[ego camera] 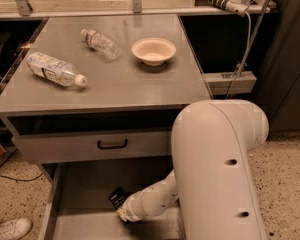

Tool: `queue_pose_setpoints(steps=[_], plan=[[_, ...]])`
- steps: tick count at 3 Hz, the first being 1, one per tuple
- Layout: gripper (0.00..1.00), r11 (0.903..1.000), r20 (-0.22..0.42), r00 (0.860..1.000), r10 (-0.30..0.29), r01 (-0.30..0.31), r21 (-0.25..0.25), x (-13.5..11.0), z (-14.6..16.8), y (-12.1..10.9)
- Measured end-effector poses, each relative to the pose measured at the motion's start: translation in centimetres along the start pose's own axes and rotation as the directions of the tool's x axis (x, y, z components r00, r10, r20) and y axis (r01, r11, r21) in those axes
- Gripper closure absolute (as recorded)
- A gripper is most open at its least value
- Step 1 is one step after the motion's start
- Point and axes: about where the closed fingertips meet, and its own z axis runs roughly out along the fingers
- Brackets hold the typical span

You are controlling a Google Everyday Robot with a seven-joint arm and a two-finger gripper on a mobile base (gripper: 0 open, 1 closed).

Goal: Pick rxbar chocolate from middle drawer and place on counter

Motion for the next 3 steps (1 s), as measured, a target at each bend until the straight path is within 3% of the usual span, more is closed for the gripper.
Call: queue_pose_setpoints(steps=[1,3], plan=[[1.0,1.0,0.0,1.0,0.0,0.0,0.0,0.0,0.0,0.0],[1.0,0.9999,0.027,1.0,-0.008,0.008,-0.006,-1.9,-1.9,0.6]])
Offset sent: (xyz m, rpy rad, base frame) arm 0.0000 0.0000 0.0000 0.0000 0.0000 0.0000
